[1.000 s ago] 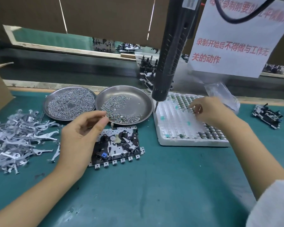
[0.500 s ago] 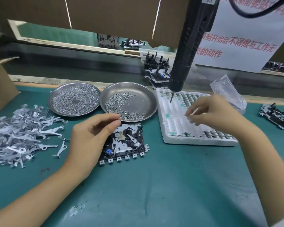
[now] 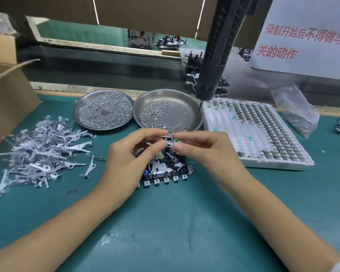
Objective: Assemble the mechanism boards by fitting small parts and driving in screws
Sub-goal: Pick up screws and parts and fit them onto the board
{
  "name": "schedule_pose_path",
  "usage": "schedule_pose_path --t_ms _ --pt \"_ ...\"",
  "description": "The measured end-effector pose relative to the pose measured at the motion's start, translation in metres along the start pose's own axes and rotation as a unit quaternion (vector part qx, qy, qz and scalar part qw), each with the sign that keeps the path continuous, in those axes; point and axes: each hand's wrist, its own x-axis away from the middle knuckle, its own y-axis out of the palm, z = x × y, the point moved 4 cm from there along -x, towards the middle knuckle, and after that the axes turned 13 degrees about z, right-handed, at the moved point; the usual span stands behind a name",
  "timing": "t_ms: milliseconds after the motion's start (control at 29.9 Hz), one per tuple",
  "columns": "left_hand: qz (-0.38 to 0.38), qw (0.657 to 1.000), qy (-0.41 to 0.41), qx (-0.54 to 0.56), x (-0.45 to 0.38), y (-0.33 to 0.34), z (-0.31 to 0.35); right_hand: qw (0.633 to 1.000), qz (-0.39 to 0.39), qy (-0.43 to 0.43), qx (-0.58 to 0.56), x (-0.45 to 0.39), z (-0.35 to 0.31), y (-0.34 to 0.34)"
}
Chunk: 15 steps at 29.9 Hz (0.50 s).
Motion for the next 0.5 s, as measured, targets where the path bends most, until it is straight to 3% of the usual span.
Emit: schedule_pose_path --t_ms 501 --pt "-0.026 0.999 0.029 -0.012 0.0007 0.0009 -0.0019 1.0 -0.006 -0.016 -0.017 0.0027 0.0008 0.0034"
